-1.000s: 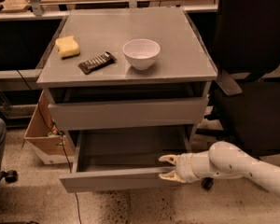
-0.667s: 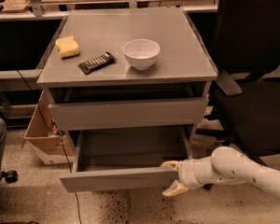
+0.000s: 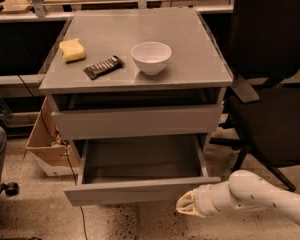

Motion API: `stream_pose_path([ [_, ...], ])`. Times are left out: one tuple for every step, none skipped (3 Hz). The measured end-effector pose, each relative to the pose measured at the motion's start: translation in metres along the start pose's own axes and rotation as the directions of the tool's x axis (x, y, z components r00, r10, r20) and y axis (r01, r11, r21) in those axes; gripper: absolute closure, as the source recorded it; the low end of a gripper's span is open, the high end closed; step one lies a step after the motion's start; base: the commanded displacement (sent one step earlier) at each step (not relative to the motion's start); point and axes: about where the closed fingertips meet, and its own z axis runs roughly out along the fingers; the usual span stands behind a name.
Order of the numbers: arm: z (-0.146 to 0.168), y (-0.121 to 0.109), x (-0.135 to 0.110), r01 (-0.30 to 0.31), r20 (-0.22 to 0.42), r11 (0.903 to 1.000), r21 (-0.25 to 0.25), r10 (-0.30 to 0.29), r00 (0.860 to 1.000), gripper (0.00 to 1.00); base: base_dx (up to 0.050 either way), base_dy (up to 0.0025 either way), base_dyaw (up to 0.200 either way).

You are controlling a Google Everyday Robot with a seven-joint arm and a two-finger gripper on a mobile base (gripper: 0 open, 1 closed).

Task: Close middle drawer

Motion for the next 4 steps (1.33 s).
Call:
stream_pose_path([
  [0.005, -0.003, 0.016, -0.005, 0.013, 0.9999, 0.014, 0.005, 1.000, 1.00, 0.000, 0.00000, 0.000],
  [0.005, -0.003, 0.016, -0.005, 0.013, 0.9999, 0.014, 0.005, 1.000, 1.00, 0.000, 0.00000, 0.000],
  [0.007, -0.007, 0.022, -0.009, 0.014, 0.9994, 0.033, 0.009, 1.000, 1.00, 0.000, 0.00000, 0.000],
  [0.011, -0.019, 0.036, -0.015, 0.009, 0.9988, 0.048, 0.014, 1.000, 1.00, 0.000, 0.00000, 0.000],
])
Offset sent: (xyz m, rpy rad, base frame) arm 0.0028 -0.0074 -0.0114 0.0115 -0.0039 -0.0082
